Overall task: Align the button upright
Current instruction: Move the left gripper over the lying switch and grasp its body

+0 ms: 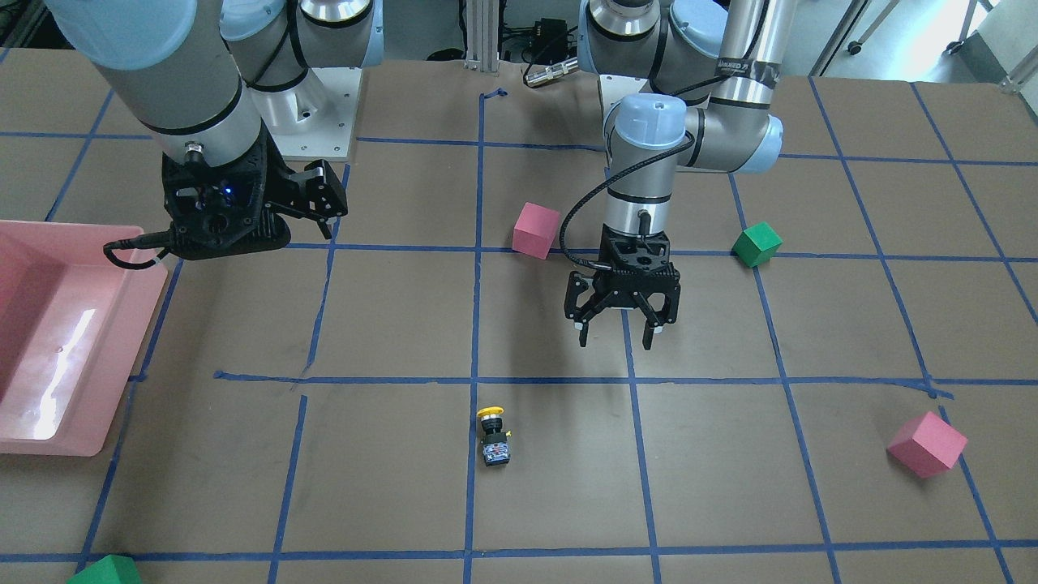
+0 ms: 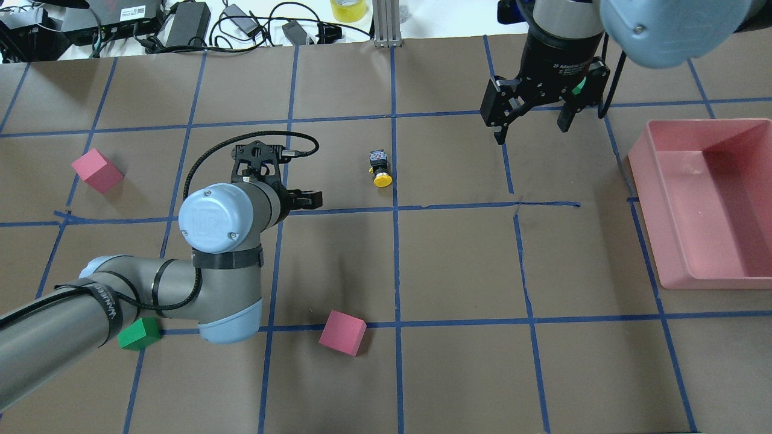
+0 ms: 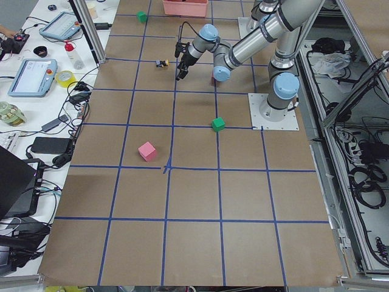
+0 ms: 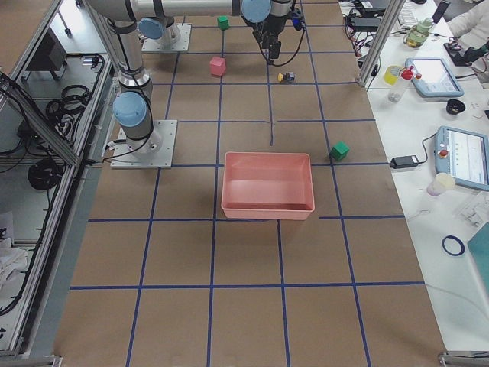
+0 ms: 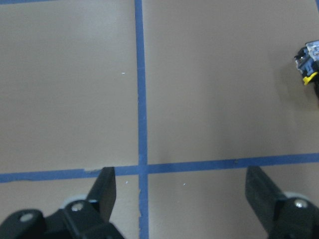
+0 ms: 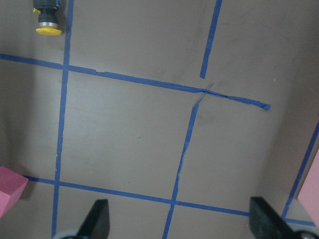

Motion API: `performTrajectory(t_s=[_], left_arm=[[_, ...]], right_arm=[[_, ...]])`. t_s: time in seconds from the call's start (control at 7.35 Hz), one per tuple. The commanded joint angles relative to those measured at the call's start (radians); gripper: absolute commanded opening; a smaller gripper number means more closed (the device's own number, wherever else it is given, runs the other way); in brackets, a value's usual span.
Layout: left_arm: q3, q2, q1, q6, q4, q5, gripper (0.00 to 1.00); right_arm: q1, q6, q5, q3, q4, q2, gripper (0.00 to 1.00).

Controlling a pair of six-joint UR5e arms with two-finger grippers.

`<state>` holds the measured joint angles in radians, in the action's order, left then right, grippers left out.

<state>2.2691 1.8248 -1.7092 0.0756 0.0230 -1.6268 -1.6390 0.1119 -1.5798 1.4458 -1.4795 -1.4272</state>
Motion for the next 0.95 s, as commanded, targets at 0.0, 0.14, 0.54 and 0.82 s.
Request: performTrajectory(t_s=[0.0,0.14,0.54,0.82], left_arm=[[-0.025,0.120,-0.058,0.042,-0.171,-0.016,0.94],[-0.061,0.167,-0.093,0.082,-0.187,-0.040,0.94],[-0.264,0.354,-0.243,0.273,-0.186,-0.161,0.96],[-0.296,0.389,-0.270,0.338,-0.186,-0.182,0.96]], right_arm=[[0.025,0.005,-0.049,-0.008,0.004,-0.006,1.00],[0.028,0.005,-0.052,-0.007,0.001,-0.033,1.00],[0.030,0.006,-0.083,-0.007,0.049,-0.071,1.00],[0.030,0.140,-0.072,-0.007,0.065,-0.082,1.00]])
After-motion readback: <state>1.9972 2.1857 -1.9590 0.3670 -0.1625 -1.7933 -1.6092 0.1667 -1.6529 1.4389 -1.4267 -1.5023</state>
